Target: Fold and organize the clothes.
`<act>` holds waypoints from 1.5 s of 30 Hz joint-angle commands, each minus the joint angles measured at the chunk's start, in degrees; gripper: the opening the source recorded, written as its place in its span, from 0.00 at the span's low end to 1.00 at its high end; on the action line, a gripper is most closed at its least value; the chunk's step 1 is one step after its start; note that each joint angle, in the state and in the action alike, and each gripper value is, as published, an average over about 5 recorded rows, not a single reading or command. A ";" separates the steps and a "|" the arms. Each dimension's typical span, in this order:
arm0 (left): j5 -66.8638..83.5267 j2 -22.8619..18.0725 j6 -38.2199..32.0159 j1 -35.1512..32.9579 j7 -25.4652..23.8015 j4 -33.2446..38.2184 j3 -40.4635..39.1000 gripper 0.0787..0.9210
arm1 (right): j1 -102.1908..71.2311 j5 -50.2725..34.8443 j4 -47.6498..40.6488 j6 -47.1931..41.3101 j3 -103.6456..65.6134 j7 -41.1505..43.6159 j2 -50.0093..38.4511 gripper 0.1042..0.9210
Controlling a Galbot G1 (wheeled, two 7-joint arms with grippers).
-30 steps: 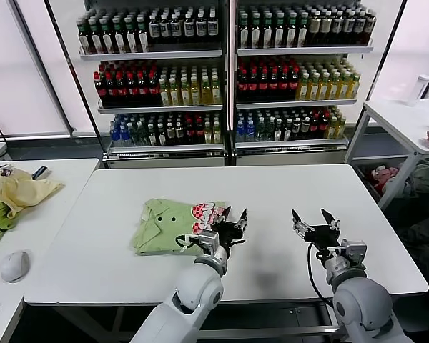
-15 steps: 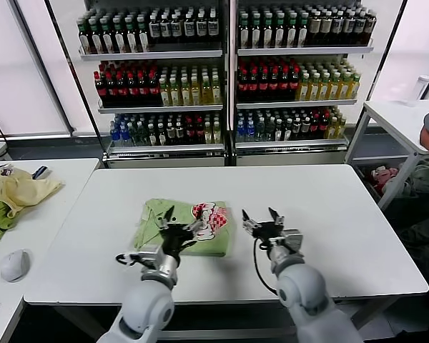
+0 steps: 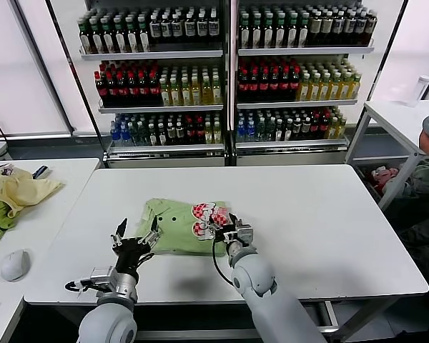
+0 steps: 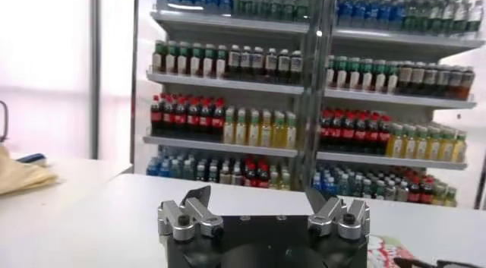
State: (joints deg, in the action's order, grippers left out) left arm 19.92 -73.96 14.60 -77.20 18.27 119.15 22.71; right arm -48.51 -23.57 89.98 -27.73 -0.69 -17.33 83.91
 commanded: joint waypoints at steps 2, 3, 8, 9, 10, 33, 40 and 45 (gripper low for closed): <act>-0.12 0.89 -0.98 -3.39 0.12 1.28 3.17 0.88 | 2.35 0.24 -6.47 -1.25 2.23 -1.22 2.64 0.54; -0.11 0.88 -0.96 -3.38 0.15 1.27 3.11 0.88 | 2.34 0.28 -6.54 -1.31 2.13 -1.21 2.53 0.50; -0.11 0.77 -0.87 -3.64 0.27 1.48 2.85 0.88 | 2.59 1.61 -5.84 -1.49 1.45 -0.59 0.30 0.33; -0.11 0.75 -0.87 -3.75 0.28 1.56 2.84 0.88 | 2.76 1.93 -5.53 -1.51 1.23 -0.24 -0.65 0.28; -0.11 0.75 -0.88 -3.84 0.29 1.62 2.84 0.88 | 2.96 2.14 -5.23 -1.53 1.00 0.11 -1.61 0.25; -4.90 -1.00 -1.17 -5.00 -0.19 3.10 -0.31 0.88 | 0.36 9.99 2.21 12.35 -12.11 10.96 -18.60 0.11; -6.49 -1.98 -1.49 -6.17 -0.94 4.36 -0.94 0.88 | -12.36 8.11 15.83 17.97 -19.52 8.23 -19.17 0.34; -7.77 -2.48 -2.08 -7.66 -1.85 5.28 -1.24 0.88 | -23.22 8.26 25.97 17.58 -26.64 10.11 -19.82 0.51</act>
State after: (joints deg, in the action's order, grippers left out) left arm 14.29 -75.86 12.88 -83.21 17.19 123.47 21.96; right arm -53.52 -15.50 97.22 -16.03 -15.23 -8.51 66.38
